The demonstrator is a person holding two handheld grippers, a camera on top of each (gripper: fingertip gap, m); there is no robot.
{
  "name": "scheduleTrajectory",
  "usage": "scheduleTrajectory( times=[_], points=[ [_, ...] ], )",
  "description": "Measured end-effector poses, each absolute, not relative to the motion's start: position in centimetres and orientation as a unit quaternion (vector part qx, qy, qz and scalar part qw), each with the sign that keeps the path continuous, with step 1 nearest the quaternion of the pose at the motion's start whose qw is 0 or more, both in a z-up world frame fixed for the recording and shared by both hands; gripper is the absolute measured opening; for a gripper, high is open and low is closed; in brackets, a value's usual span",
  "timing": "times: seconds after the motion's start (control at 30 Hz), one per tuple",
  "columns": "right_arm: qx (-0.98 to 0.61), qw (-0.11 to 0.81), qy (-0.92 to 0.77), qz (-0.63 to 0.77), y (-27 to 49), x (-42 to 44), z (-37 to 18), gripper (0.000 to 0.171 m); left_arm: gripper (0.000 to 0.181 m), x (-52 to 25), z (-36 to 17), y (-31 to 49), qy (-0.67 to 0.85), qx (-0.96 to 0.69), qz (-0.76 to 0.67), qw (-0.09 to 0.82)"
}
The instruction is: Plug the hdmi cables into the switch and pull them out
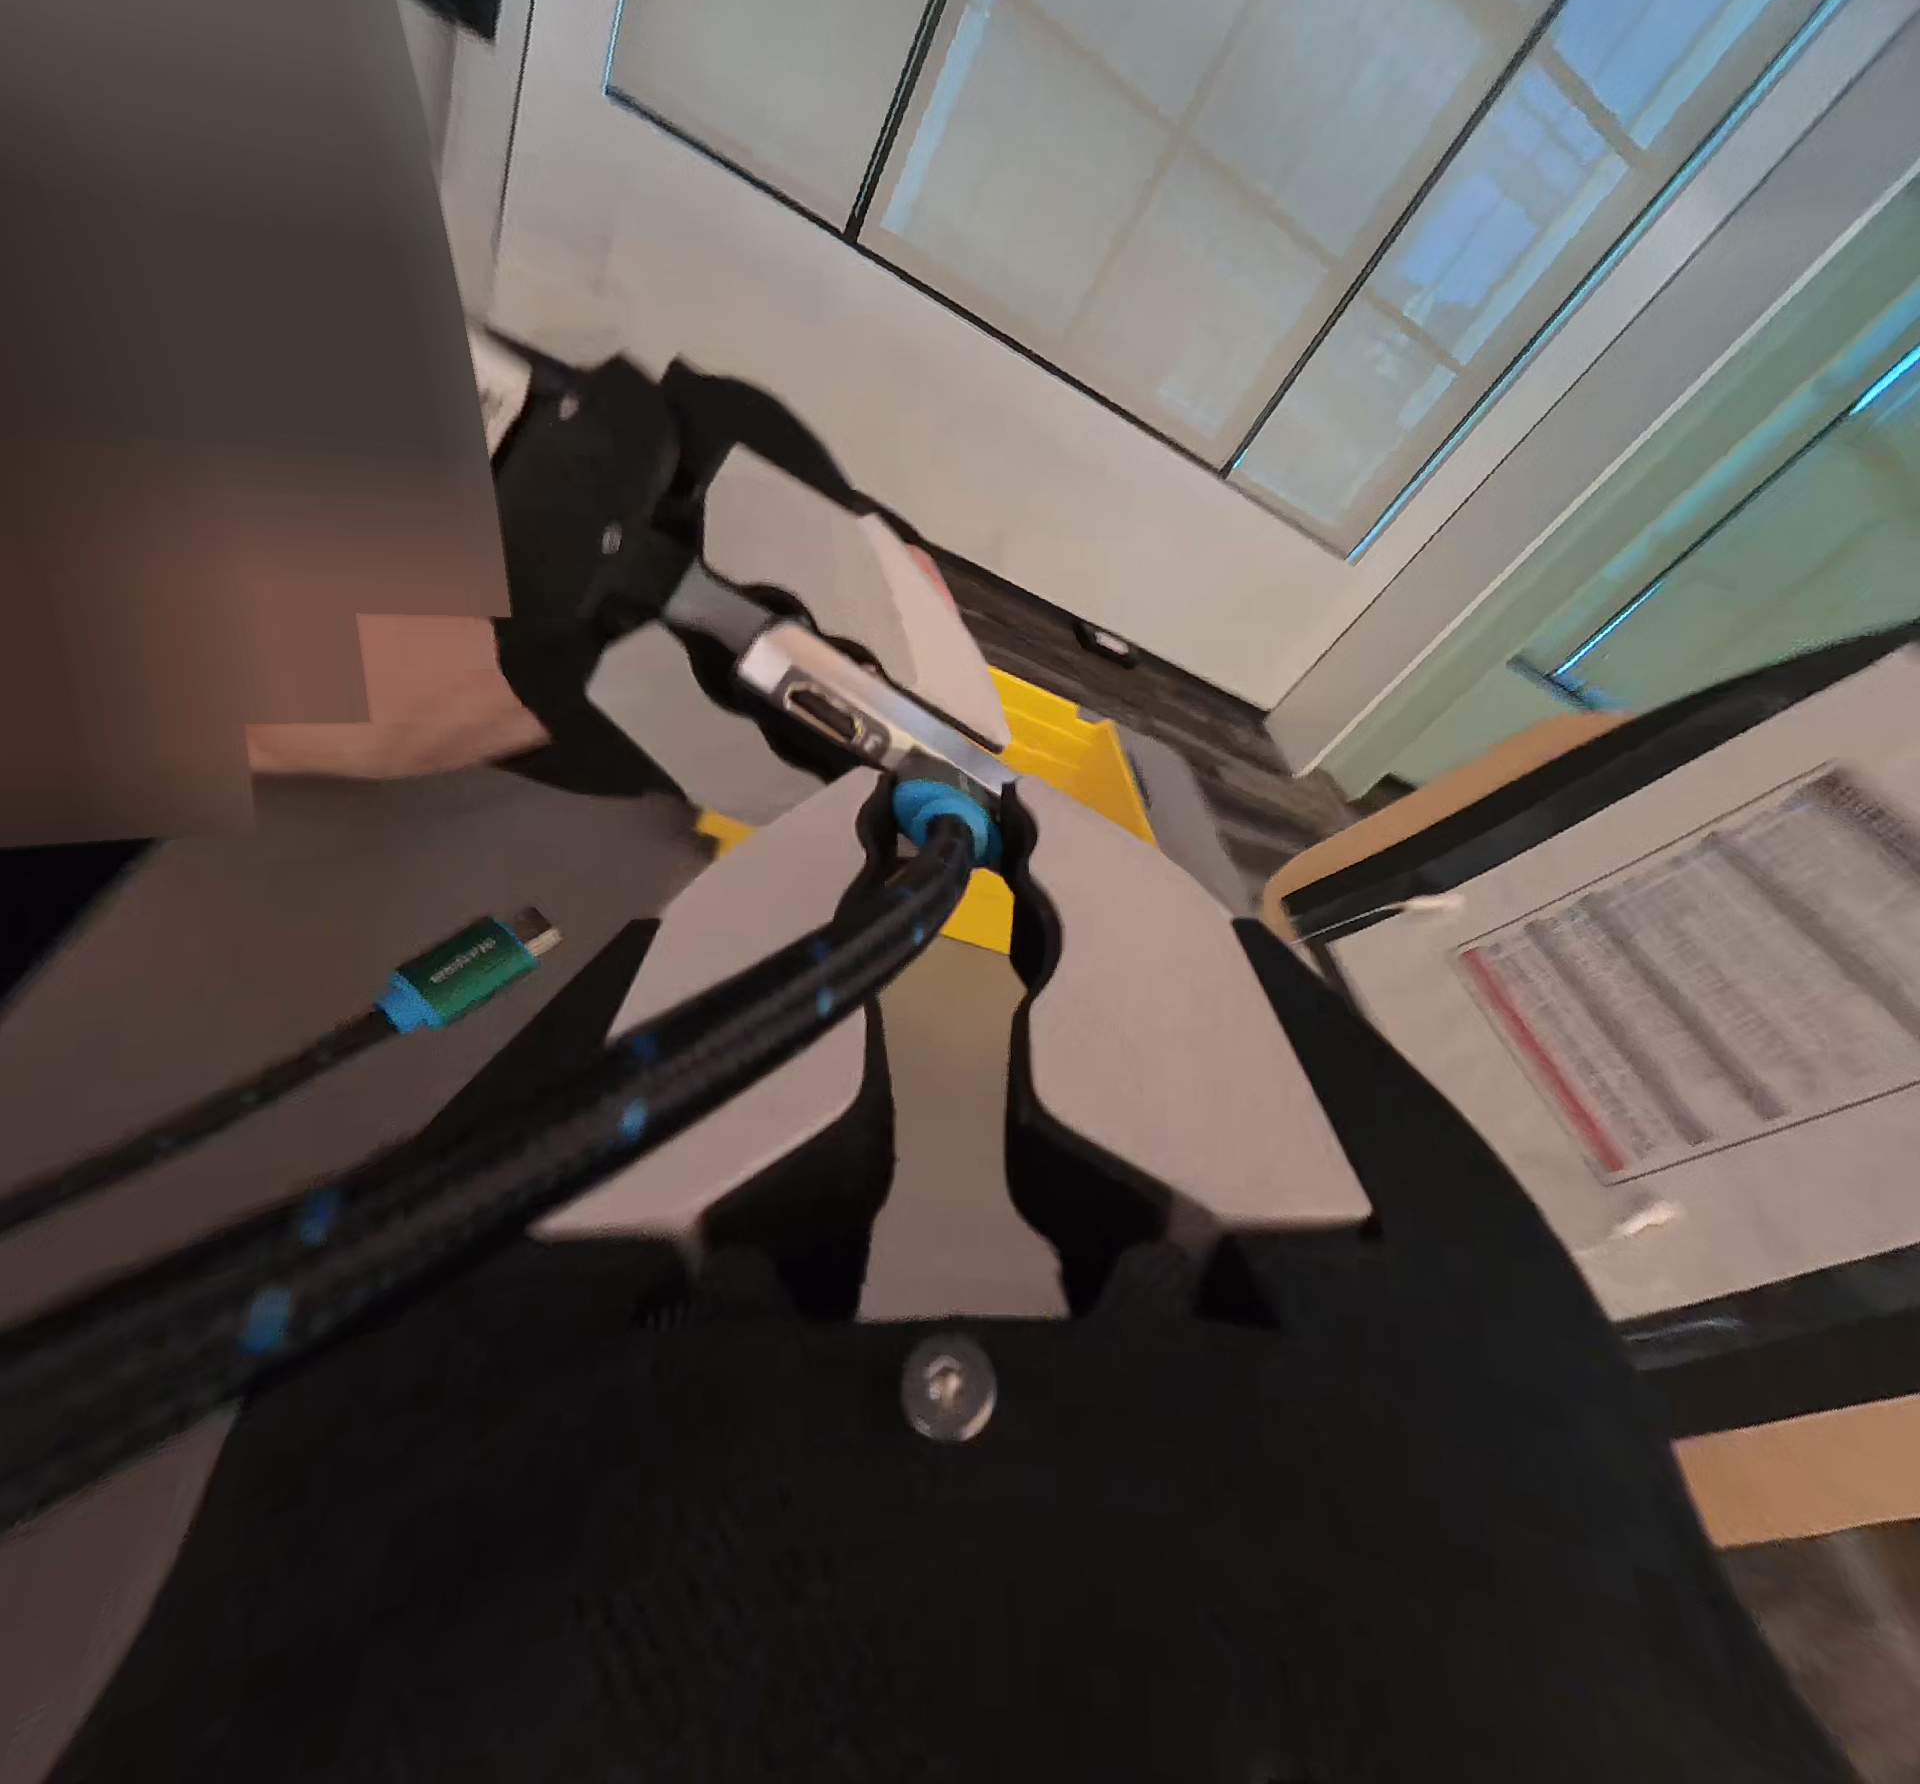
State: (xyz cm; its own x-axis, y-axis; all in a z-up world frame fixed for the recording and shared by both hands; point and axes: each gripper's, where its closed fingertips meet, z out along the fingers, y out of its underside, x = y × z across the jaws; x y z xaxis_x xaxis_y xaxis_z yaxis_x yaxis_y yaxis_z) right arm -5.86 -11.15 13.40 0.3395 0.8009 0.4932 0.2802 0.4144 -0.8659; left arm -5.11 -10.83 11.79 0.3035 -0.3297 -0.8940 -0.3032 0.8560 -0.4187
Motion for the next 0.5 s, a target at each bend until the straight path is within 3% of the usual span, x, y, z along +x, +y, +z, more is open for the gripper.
scheduleTrajectory(
  times=[0.03,0.07,0.2,0.5],
  points=[
    [-0.482,0.660,-0.554,0.159,-11.2,-5.7,13.3,0.025,0.022,-5.1,11.7,-11.2,0.600,-0.275,-0.035,0.750],
    [-0.467,0.673,-0.562,0.113,-10.9,-5.3,13.3,0.038,0.021,-5.2,11.6,-11.5,0.610,-0.282,-0.063,0.738],
    [-0.432,0.676,-0.595,0.044,-11.0,-4.8,12.4,0.029,0.021,-5.4,11.1,-13.4,0.648,-0.293,-0.175,0.681],
    [-0.472,0.578,-0.652,0.136,-10.9,-6.0,7.7,0.020,0.022,-4.3,9.8,-13.8,0.636,-0.349,-0.391,0.567]
  ],
)
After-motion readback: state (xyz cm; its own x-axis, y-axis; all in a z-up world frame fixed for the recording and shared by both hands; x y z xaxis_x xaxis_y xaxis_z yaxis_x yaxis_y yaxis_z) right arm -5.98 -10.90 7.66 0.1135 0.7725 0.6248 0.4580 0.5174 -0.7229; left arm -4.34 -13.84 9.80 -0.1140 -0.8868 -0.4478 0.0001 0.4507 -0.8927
